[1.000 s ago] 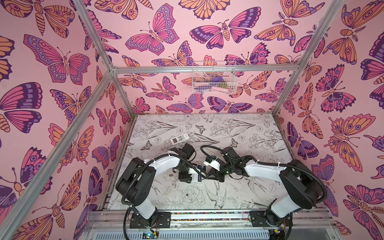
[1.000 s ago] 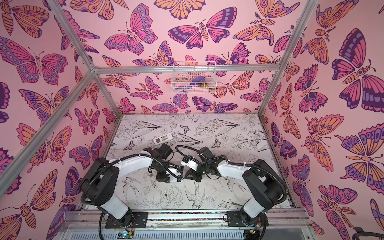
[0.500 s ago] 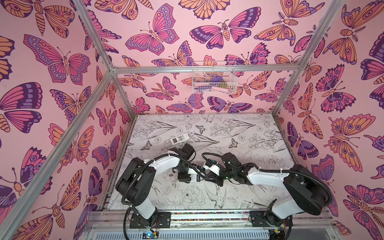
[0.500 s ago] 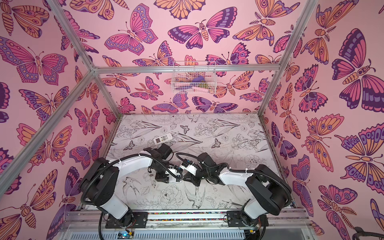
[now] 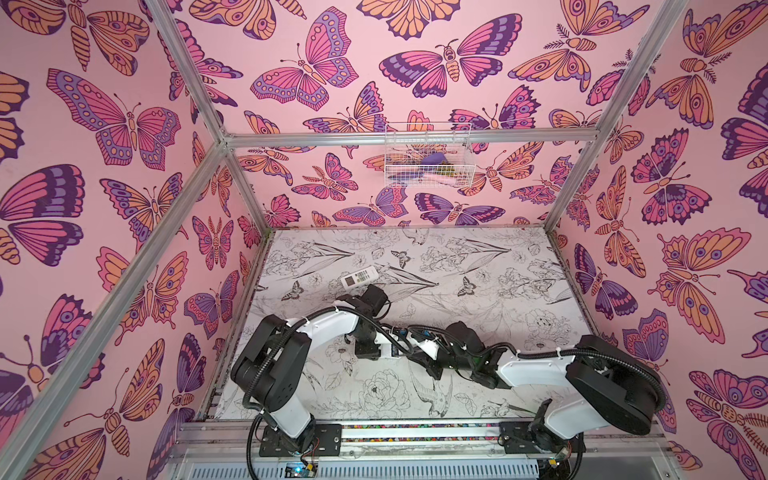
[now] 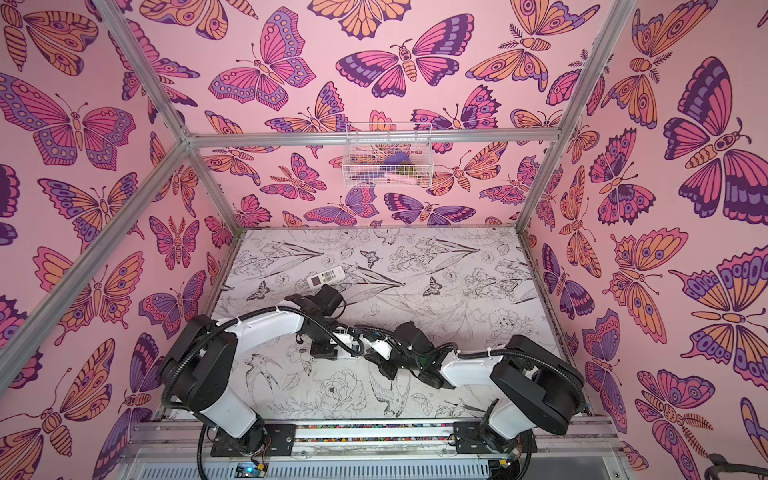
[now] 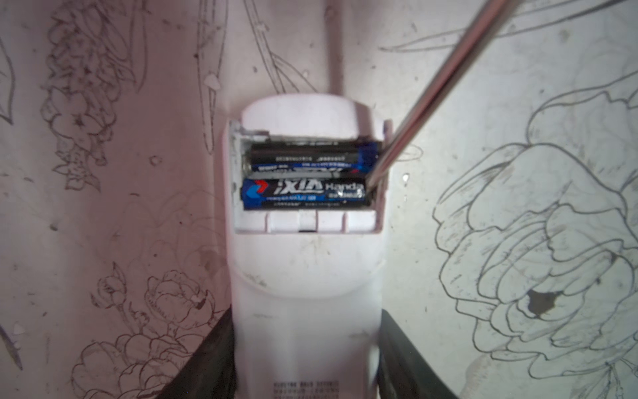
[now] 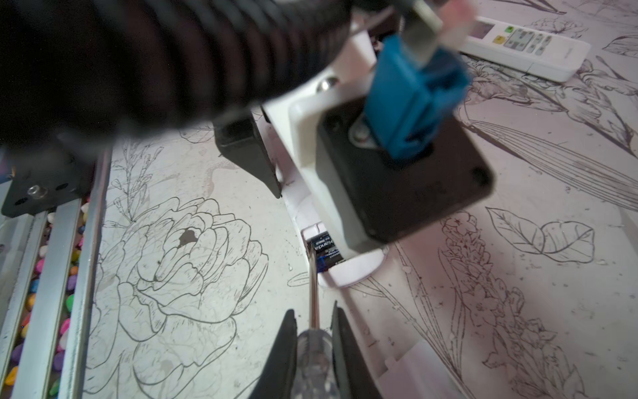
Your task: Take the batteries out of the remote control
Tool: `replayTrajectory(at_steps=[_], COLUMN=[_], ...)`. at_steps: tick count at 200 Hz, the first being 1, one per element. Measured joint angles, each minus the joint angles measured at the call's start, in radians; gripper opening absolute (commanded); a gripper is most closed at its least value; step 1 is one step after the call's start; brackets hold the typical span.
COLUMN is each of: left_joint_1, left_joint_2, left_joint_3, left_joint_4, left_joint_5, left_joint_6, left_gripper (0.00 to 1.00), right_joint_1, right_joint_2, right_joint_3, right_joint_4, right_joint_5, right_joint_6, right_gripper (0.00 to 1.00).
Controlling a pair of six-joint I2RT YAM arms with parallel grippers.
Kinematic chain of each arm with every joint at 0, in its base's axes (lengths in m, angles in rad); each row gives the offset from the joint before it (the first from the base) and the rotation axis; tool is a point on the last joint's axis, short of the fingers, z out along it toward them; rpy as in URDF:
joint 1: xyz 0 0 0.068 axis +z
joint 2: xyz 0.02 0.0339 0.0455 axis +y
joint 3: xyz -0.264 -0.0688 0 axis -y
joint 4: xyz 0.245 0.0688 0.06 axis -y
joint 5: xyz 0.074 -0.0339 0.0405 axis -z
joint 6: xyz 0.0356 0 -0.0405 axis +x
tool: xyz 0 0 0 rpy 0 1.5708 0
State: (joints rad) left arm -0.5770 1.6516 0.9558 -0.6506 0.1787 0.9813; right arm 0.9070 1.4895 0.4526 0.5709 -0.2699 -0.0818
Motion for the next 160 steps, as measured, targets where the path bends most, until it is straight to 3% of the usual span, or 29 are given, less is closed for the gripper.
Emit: replayTrajectory(at_steps=[160], left_joint_1=[0.000], left_joint_2=[0.000], left_joint_3=[0.002], left_joint_4=[0.084], left_joint_5=[0.011], left_joint_6=[-0.046], left_gripper=[0.37], right_joint_1=[0.005], right_joint_2=[-0.084], right_joint_3=[-0.043], right_joint_4=[0.008], right_joint_5=[0.118], right_joint_6=[-0.028], right_gripper=[0.00])
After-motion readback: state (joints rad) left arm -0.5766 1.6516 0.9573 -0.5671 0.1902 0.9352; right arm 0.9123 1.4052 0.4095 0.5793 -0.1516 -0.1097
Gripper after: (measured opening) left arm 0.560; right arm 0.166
